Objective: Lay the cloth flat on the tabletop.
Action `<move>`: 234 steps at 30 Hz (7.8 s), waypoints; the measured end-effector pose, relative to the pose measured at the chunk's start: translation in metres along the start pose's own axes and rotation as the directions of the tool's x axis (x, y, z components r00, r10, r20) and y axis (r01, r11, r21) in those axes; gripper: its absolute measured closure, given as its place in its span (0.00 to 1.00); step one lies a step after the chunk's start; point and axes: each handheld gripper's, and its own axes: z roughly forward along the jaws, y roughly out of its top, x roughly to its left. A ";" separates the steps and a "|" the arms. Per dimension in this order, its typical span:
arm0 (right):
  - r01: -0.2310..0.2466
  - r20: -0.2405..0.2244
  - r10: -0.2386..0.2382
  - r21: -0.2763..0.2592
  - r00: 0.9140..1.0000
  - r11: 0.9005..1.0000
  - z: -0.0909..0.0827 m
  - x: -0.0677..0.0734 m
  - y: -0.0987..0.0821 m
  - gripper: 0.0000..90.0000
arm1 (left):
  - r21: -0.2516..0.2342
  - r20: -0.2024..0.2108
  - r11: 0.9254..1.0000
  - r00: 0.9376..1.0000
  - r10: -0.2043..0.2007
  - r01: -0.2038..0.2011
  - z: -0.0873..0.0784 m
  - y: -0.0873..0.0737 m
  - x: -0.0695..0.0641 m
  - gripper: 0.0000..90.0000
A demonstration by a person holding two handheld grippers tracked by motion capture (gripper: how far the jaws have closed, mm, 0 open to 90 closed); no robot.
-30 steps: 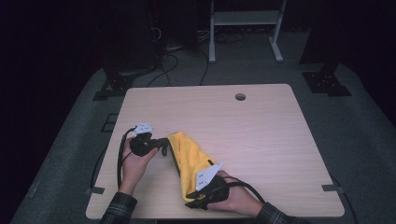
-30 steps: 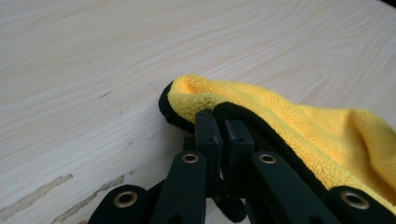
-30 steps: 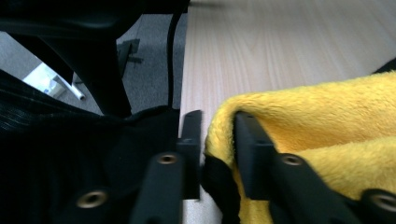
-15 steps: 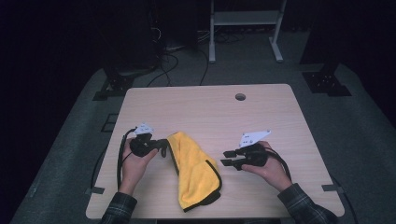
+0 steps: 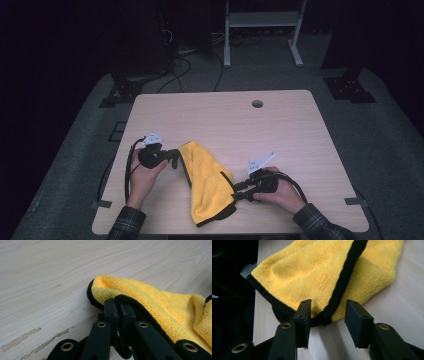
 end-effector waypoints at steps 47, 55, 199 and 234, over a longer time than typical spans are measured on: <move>0.056 0.394 0.152 -0.469 0.907 0.881 -0.215 -0.020 0.022 0.97 | -0.268 -0.026 0.963 0.999 -0.019 0.011 -0.090 0.035 0.025 0.96; 0.040 0.371 0.126 -0.410 0.920 0.911 -0.201 -0.013 0.015 0.97 | -0.116 -0.041 0.992 0.998 -0.051 0.046 -0.051 0.022 0.039 0.90; -0.145 0.329 0.167 -0.092 0.929 0.985 -0.121 0.015 -0.110 0.96 | 0.144 0.241 0.983 0.968 0.073 -0.110 -0.045 -0.089 -0.062 0.94; -0.191 0.630 0.287 -0.218 0.722 0.957 -0.132 -0.048 -0.124 0.25 | 0.066 -0.079 0.997 0.997 -0.024 0.029 -0.032 -0.077 -0.002 0.22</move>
